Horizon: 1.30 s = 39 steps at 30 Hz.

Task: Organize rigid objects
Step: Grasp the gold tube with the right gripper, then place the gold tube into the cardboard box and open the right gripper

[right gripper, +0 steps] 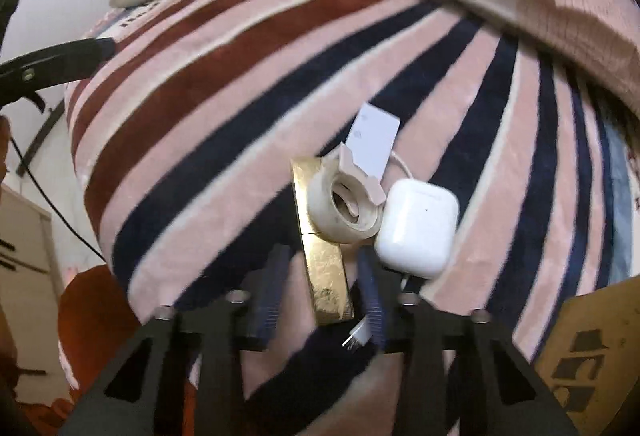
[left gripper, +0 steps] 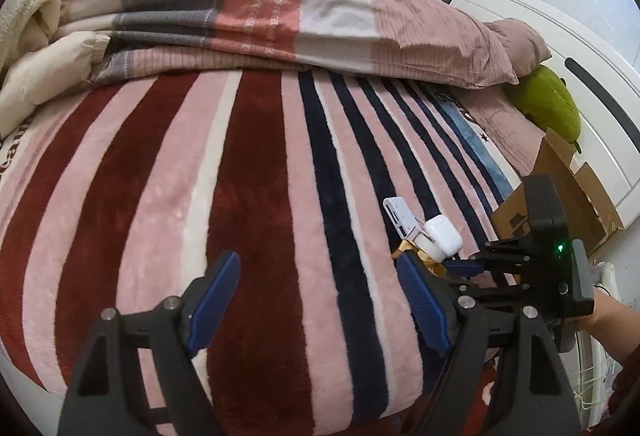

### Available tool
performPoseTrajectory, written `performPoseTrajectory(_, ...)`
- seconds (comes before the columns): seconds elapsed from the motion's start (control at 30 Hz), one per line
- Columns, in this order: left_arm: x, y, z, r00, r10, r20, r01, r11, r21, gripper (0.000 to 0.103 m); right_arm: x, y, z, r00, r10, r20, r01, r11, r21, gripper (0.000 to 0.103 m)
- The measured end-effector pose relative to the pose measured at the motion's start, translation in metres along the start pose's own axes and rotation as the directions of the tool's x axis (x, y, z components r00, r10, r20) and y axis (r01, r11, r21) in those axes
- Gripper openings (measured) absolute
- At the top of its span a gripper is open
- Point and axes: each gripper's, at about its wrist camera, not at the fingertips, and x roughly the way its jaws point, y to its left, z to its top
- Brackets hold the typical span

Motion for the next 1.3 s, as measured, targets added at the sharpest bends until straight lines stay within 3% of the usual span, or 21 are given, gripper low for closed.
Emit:
performPoseTrajectory(0.27,0.002,-0.018,0.005,0.997,-0.080,-0.013,0.080,0.997,0.016,0.078,-0.008,0.014,0.008,0.998,0.040,0.040,-0.039,0.999,-0.036,0.013)
performPoseTrajectory(0.47,-0.013,-0.059,0.027,0.977,-0.214,0.012,0.213,0.976,0.055,0.076,-0.068,0.038,0.020,0.978,0.116,0.175,-0.100,0.990,-0.097,0.013)
performPoseTrajectory(0.5,-0.016,-0.069,0.032,0.970,-0.242,0.020,0.240,0.968,0.069,0.074,-0.083,0.040,0.020,0.970,0.130,0.204,-0.109,0.988,-0.108,0.013)
performPoseTrajectory(0.6,-0.021,-0.100,0.047,0.953,-0.302,0.017,0.298,0.948,0.110,0.055,-0.113,0.039,0.022,0.954,0.141,0.265,-0.115,0.987,-0.112,0.013)
performPoseTrajectory(0.63,-0.021,-0.111,0.053,0.949,-0.316,0.012,0.312,0.942,0.125,0.044,-0.124,0.036,0.021,0.947,0.143,0.287,-0.116,0.987,-0.110,0.013)
performPoseTrajectory(0.67,-0.021,-0.122,0.057,0.948,-0.319,0.013,0.314,0.939,0.141,0.040,-0.133,0.033,0.019,0.941,0.141,0.308,-0.113,0.988,-0.105,0.013)
performPoseTrajectory(0.8,-0.014,-0.172,0.076,0.929,-0.370,-0.012,0.364,0.908,0.210,0.035,-0.168,0.004,0.004,0.919,0.106,0.379,-0.088,0.994,-0.065,0.013)
performPoseTrajectory(0.97,0.017,-0.249,0.093,0.915,-0.390,-0.102,0.403,0.871,0.282,0.035,-0.197,-0.045,-0.022,0.917,0.040,0.397,-0.065,0.997,0.048,0.013)
performPoseTrajectory(1.17,0.065,-0.320,0.100,0.887,-0.385,-0.254,0.453,0.833,0.317,0.035,-0.216,-0.111,-0.061,0.933,-0.036,0.357,-0.037,0.980,0.197,0.013)
performPoseTrajectory(1.3,0.094,-0.348,0.096,0.883,-0.323,-0.340,0.434,0.840,0.327,0.037,-0.210,-0.141,-0.076,0.960,-0.078,0.269,0.004,0.964,0.265,0.013)
